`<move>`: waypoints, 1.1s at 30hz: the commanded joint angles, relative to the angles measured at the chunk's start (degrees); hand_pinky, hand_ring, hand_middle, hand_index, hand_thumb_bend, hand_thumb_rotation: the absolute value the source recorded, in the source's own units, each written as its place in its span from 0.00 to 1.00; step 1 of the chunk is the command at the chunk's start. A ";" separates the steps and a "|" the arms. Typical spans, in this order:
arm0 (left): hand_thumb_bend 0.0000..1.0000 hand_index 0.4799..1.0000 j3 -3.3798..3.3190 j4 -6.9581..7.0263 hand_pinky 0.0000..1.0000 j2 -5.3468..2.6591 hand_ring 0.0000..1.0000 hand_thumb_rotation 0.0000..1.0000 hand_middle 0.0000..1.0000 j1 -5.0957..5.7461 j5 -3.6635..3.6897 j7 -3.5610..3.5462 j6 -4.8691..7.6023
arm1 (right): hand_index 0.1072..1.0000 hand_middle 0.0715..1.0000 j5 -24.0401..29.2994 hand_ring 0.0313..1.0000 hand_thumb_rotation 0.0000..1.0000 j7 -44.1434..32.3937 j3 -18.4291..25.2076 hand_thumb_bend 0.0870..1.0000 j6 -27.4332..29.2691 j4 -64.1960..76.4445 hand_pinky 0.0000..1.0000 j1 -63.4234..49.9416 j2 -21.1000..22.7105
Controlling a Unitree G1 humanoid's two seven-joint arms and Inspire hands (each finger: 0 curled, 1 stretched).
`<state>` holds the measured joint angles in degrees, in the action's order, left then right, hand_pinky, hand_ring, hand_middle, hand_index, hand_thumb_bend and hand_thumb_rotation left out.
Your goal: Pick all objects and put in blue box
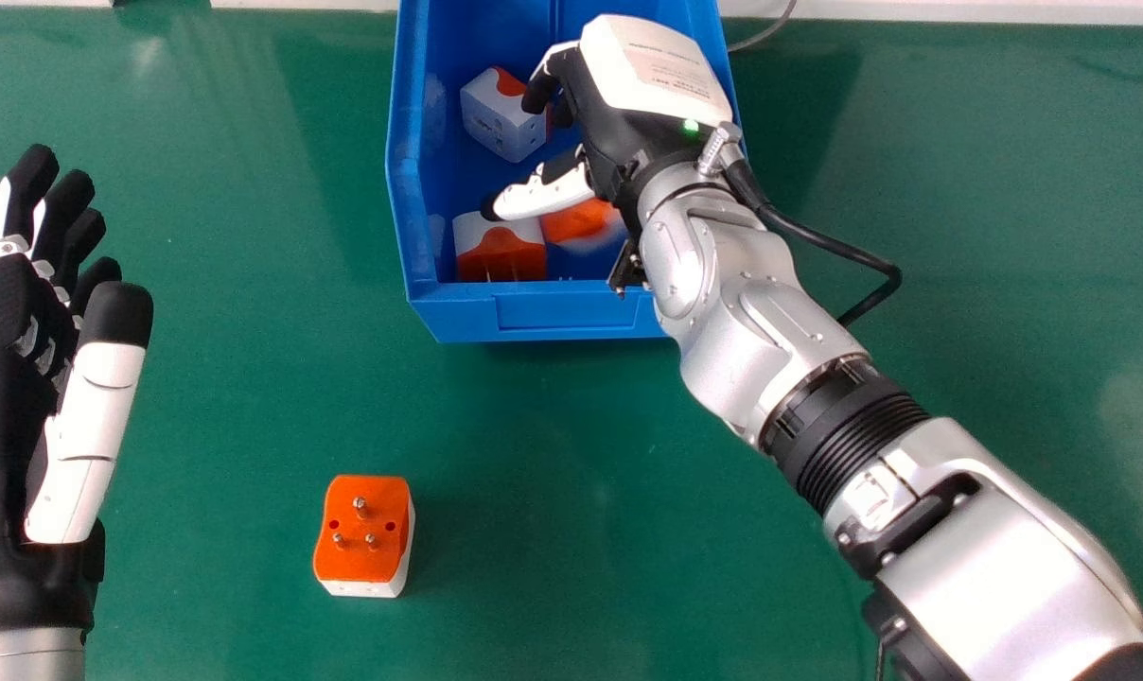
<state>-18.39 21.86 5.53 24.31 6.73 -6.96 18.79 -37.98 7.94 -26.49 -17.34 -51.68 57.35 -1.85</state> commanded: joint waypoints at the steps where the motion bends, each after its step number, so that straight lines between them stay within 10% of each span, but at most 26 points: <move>1: 0.78 0.91 -0.32 0.75 0.91 0.26 0.94 0.82 0.94 -0.03 -0.66 0.52 1.42 | 0.62 0.65 0.33 0.60 0.37 0.11 0.58 0.51 -0.34 1.13 0.50 1.96 0.29; 24: 0.79 0.92 0.43 1.33 0.92 -0.30 0.94 0.82 0.95 0.59 -0.81 1.11 1.57 | 0.69 0.68 -0.36 0.63 0.39 -2.00 0.06 0.46 -3.35 13.21 0.55 -2.10 1.40; 33: 0.77 0.90 1.97 1.31 0.90 -1.17 0.93 0.80 0.94 0.40 -0.13 1.10 2.23 | 0.71 0.68 -1.53 0.61 0.36 -6.84 -0.03 0.42 -7.69 29.42 0.51 -7.20 3.87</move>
<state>-16.56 21.99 4.67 24.52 6.73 -6.10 19.40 -38.69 2.06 -26.67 -24.41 -26.32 50.29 1.47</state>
